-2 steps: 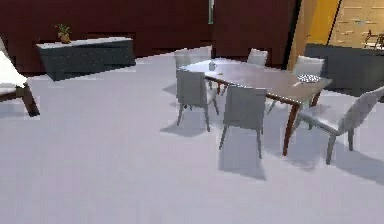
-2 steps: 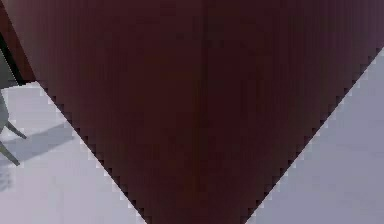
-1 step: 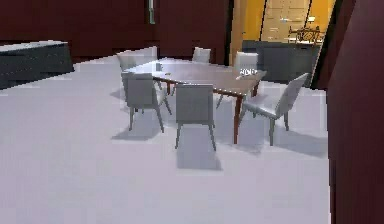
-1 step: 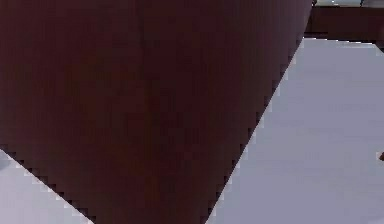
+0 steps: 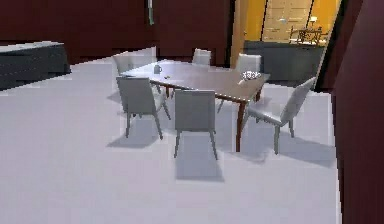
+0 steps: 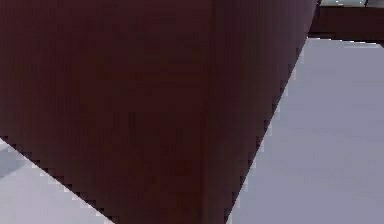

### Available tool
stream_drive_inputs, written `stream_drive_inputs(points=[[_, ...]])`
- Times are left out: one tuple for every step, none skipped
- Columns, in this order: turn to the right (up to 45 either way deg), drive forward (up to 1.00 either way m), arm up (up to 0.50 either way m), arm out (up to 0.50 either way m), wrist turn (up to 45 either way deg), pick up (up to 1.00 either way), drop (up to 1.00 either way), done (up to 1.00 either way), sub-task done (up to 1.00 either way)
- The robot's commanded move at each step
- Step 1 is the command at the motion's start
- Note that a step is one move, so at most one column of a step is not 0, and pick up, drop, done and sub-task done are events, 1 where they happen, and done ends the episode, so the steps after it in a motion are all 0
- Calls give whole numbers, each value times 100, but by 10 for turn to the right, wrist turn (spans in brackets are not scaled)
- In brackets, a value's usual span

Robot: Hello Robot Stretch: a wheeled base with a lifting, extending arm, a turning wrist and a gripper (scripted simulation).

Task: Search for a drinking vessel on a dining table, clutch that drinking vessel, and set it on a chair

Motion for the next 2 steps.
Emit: stream_drive_inputs(points=[[300, 0, 0, 0, 0, 0, 0, 0, 0], [0, 100, 0, 0, 0, 0, 0, 0, 0]])
